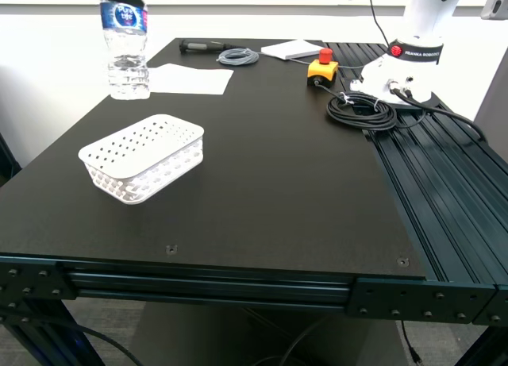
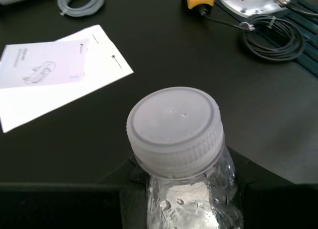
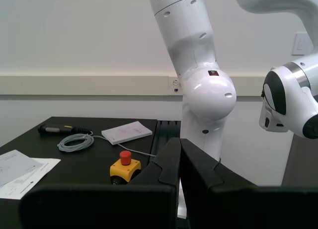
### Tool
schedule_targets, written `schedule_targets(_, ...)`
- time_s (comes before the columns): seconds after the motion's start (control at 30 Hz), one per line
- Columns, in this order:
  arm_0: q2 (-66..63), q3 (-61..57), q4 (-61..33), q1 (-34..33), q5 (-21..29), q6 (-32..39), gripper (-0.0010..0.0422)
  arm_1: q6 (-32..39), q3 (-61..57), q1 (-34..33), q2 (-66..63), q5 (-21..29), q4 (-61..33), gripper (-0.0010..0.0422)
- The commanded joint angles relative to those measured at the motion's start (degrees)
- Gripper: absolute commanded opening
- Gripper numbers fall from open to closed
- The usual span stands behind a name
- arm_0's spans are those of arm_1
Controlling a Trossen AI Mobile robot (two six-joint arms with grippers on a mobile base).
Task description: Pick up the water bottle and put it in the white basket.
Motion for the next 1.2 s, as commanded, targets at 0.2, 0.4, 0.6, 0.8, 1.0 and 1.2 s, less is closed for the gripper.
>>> schedule_targets(0.2, 0.0, 0.1, 0.2, 0.0, 0.0, 0.0, 0.0001, 1.3, -2.5, -5.7, -0.3, -0.2, -5.7, -0.0001)
schedule_targets(0.4, 0.0, 0.1, 0.2, 0.0, 0.0, 0.0, 0.0001, 2.9, -8.3, -6.0, -0.3, -3.6, 0.4, 0.0000)
schedule_targets(0.6, 0.0, 0.1, 0.2, 0.0, 0.0, 0.0, 0.0001, 8.8, -10.1, -6.0, -0.1, -4.6, 3.8, 0.0000)
schedule_targets(0.8, 0.0, 0.1, 0.2, 0.0, 0.0, 0.0, 0.0001, 8.8, -10.1, -6.0, -0.1, -4.6, 3.7, 0.0012)
schedule_targets(1.0, 0.0, 0.1, 0.2, 0.0, 0.0, 0.0, 0.0001, 8.8, -10.1, -5.6, -0.1, -5.0, 3.5, 0.0148)
schedule_targets(1.2, 0.0, 0.1, 0.2, 0.0, 0.0, 0.0, 0.0001, 7.4, -10.1, -5.6, -0.1, -4.9, 2.8, 0.0182)
